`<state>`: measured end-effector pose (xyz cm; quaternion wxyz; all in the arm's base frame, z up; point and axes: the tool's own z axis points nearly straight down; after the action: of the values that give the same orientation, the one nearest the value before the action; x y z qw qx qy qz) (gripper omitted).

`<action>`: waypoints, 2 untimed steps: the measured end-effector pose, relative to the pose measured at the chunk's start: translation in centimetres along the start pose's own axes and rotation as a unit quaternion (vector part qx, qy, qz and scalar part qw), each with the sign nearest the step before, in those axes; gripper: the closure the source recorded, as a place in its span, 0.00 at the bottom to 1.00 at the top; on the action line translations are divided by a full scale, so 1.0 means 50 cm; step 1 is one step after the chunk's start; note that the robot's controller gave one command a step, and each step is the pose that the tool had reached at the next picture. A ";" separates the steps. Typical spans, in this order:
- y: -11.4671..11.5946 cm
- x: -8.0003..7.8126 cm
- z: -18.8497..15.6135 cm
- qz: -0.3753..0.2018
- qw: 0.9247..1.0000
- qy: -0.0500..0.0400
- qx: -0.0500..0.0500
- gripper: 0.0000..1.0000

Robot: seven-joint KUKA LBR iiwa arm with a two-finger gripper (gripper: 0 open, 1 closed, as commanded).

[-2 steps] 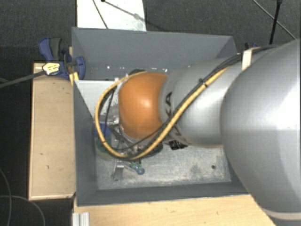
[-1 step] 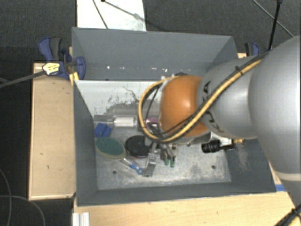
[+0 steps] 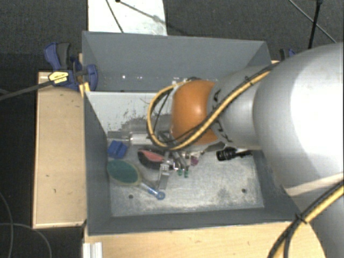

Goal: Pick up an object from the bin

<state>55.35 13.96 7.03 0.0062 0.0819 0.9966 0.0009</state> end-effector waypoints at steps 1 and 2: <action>0.000 0.008 -0.003 0.001 1.000 0.005 0.001 1.00; 0.002 -0.002 -0.210 0.028 1.000 0.002 0.000 1.00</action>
Offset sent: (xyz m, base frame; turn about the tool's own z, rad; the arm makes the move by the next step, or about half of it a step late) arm 0.0000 0.0000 0.0000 0.0000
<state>55.31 14.03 17.52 0.0040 0.1102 0.9939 0.0015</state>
